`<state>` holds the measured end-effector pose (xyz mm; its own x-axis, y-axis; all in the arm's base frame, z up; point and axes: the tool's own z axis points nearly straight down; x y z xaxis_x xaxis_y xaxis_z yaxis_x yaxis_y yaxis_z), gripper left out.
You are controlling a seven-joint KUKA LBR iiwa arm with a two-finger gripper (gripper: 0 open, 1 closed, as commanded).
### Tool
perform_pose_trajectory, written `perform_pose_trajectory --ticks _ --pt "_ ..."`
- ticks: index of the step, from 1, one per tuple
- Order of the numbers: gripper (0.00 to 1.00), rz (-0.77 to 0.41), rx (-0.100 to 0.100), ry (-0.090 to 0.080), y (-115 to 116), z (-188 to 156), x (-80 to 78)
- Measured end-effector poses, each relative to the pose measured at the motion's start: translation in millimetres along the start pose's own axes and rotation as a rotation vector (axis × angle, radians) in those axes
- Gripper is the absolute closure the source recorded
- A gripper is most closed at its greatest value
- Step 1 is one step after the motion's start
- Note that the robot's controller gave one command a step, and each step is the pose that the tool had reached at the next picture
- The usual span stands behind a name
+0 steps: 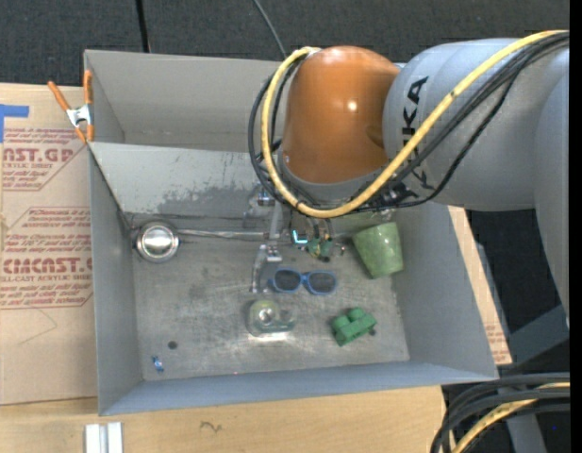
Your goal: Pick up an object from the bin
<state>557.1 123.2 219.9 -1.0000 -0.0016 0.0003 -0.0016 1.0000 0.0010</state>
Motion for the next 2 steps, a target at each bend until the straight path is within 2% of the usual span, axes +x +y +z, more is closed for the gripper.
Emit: perform_pose_trajectory --ticks 1,2 --pt "0.0 -0.035 0.002 0.011 -81.0 98.1 51.4" --pt "0.0 -0.174 0.0 0.002 -59.4 95.9 69.3"
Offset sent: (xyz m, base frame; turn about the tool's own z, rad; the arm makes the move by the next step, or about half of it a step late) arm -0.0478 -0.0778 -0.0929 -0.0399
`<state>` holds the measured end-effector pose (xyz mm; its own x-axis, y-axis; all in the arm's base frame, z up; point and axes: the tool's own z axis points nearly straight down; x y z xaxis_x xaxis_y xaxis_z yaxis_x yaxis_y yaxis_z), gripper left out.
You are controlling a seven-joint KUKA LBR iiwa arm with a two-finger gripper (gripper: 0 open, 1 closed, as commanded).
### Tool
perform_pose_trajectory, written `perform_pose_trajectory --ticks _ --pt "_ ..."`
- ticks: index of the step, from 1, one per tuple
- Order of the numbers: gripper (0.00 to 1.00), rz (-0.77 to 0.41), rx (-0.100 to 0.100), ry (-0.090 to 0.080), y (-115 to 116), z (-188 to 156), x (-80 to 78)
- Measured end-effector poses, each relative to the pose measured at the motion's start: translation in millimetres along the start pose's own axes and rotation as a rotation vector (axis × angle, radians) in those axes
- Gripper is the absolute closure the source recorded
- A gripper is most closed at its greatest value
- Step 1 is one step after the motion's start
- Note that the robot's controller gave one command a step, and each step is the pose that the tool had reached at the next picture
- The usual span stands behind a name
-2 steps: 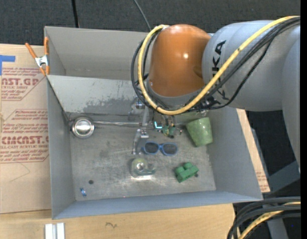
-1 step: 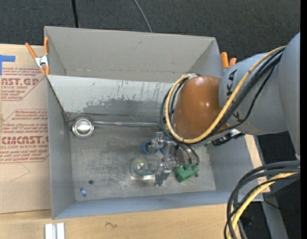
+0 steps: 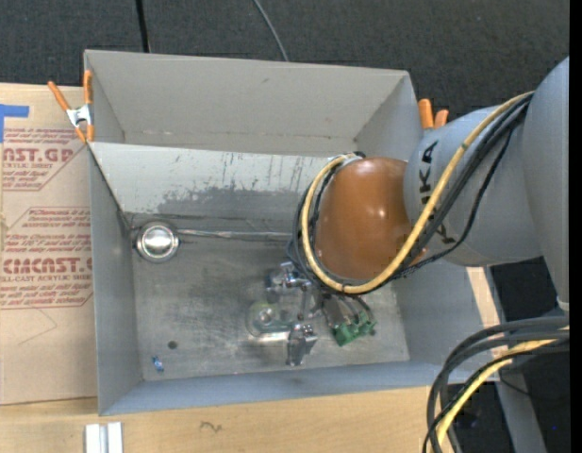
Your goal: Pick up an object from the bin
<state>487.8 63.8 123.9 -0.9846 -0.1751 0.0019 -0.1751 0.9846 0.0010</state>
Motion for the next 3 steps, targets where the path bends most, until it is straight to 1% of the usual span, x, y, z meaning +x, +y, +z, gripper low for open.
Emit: perform_pose_trajectory --ticks 1,2,3 --pt "0.0 0.39 -0.001 -0.005 -1.4 51.6 -35.6" --pt "1.0 0.39 -0.002 -0.007 -1.2 49.6 -36.3" --pt "1.0 -0.047 0.003 -0.01 -47.4 -150.1 -33.6"
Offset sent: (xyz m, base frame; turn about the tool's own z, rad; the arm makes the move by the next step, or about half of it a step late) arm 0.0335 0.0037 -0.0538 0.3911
